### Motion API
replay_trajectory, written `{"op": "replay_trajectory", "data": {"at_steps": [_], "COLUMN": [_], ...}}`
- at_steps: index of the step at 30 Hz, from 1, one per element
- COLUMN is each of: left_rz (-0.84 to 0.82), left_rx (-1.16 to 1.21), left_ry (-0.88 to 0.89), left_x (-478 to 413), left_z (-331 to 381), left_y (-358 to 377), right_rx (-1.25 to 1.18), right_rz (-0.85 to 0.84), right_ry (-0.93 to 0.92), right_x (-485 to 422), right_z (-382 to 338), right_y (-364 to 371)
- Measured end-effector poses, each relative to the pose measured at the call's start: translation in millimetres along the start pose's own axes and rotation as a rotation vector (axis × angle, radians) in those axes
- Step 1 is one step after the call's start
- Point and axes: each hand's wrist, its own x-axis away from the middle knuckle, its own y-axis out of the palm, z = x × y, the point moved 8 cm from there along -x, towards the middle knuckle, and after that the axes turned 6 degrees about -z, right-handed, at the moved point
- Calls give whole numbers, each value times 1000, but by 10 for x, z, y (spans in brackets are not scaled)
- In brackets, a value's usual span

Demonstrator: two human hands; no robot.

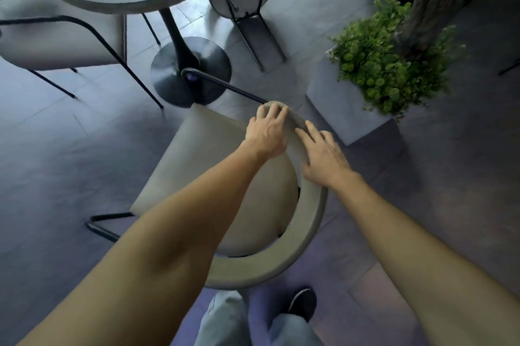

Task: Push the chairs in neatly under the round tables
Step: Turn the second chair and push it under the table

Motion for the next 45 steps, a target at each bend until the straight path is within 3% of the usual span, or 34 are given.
{"op": "replay_trajectory", "data": {"at_steps": [8, 14, 19, 26, 33, 45], "left_rz": [121, 185, 245, 181, 158, 166], "left_rx": [122, 219, 232, 188, 160, 39], "left_ry": [-295, -588, -733, -861, -893, -964], "left_x": [746, 1529, 2166, 2820, 3083, 2458], "left_z": [120, 282, 558, 883, 1403, 1333], "left_y": [44, 207, 356, 818, 1394, 1449], "right_rx": [247, 514, 695, 799, 844, 831], "right_rz": [0, -83, -118, -126, -131, -118], "right_ry": [-334, -626, -787, -896, -881, -981], "right_x": [136, 539, 958, 1571, 1909, 1193], "right_z": [-225, -531, -723, -830, -363, 95], "right_y": [-488, -453, -364, -84, 349, 563]}}
